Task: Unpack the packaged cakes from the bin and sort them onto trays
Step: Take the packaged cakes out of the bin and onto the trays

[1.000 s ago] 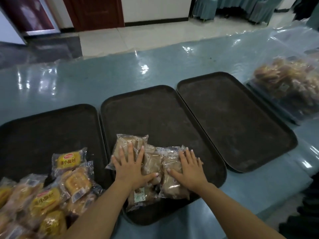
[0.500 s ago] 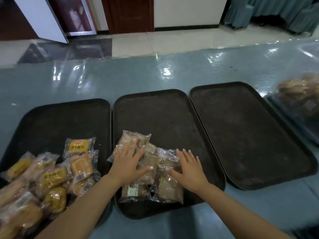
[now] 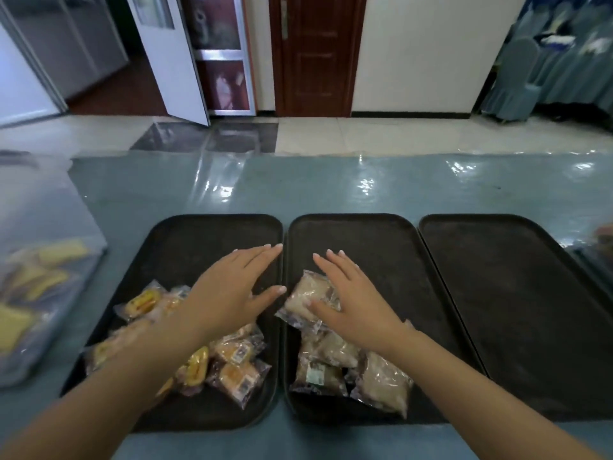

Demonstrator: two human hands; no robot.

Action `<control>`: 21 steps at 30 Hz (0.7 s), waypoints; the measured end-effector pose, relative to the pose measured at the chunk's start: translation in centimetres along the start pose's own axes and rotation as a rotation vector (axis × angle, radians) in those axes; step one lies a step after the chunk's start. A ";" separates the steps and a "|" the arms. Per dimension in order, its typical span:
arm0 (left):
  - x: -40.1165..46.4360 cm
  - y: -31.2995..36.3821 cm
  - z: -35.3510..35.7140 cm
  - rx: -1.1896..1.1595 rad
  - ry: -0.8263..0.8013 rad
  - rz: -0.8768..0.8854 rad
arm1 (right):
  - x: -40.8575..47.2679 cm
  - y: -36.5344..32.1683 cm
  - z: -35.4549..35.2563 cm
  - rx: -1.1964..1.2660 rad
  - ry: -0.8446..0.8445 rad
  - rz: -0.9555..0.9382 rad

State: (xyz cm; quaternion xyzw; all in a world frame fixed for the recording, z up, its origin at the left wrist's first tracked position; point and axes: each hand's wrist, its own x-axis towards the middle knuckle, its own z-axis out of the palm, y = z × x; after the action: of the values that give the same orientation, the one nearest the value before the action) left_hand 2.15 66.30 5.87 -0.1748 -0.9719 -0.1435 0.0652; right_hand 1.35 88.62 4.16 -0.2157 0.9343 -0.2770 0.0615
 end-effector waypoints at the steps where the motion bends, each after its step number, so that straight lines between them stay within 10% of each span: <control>1: -0.9 -0.7 -1.2 0.010 0.021 0.002 | 0.3 -1.6 0.1 -0.001 -0.004 -0.023; 21: -24.4 -25.7 -20.3 0.282 0.103 -0.226 | 9.3 -36.0 11.4 -0.055 -0.077 -0.375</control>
State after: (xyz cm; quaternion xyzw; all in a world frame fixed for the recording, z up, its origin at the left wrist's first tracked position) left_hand 17.13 29.25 14.25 -0.0459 -0.9912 -0.0210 0.1220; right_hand 8.90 51.81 14.26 -0.3980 0.8820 -0.2494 0.0386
